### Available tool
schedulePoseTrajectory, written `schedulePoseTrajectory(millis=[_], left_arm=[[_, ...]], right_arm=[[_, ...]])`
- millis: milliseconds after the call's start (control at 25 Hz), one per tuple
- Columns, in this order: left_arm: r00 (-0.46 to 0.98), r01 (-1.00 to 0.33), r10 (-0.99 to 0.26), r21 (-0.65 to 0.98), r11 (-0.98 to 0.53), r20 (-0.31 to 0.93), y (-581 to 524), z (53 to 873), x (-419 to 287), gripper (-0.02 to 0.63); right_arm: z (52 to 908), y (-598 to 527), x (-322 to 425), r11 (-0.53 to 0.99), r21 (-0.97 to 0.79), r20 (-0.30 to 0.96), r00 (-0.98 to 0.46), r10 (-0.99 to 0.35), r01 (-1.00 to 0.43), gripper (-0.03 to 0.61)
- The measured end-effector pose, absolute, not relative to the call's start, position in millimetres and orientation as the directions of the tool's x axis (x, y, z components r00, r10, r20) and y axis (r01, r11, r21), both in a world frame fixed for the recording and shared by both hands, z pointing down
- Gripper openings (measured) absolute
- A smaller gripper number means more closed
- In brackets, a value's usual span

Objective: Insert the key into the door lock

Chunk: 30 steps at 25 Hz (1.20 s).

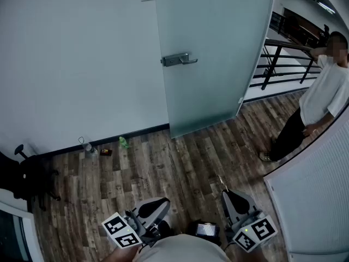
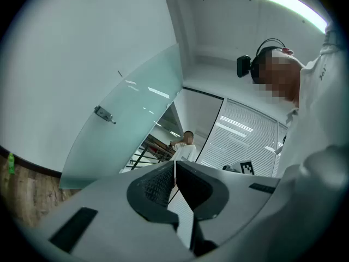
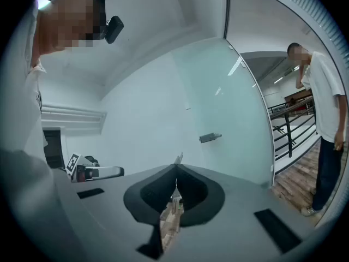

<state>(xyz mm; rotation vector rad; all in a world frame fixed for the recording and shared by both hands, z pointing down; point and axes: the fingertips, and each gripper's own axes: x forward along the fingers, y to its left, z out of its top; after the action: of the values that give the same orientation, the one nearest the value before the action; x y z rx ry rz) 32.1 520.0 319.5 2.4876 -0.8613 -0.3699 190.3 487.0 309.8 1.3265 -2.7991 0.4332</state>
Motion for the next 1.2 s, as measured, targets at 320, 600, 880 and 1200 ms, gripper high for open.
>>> schedulePoseTrajectory(millis=[320,600,880,1200], left_arm=[[0.771,-0.503,-0.631,0.521,-0.689,-0.090,522,321,31,0.018],[0.773,-0.502,-0.628,0.517,-0.693,-0.092,522,319,33,0.018],[0.769,-0.513,-0.634,0.510,-0.691,-0.085,526,319,35,0.018],[0.741,-0.548,-0.667,0.505,-0.666,-0.075,523,317,45,0.018]], right_arm=[[311,488,187,0.601,-0.242,0.130,-0.639,-0.758,-0.762,0.015],[309,488,187,0.607,-0.239,0.128,-0.644,-0.754,-0.758,0.015],[309,490,194,0.592,-0.257,0.112,-0.632,-0.767,-0.764,0.015],[309,486,217,0.582,-0.273,0.111,-0.626,-0.772,-0.766,0.015]])
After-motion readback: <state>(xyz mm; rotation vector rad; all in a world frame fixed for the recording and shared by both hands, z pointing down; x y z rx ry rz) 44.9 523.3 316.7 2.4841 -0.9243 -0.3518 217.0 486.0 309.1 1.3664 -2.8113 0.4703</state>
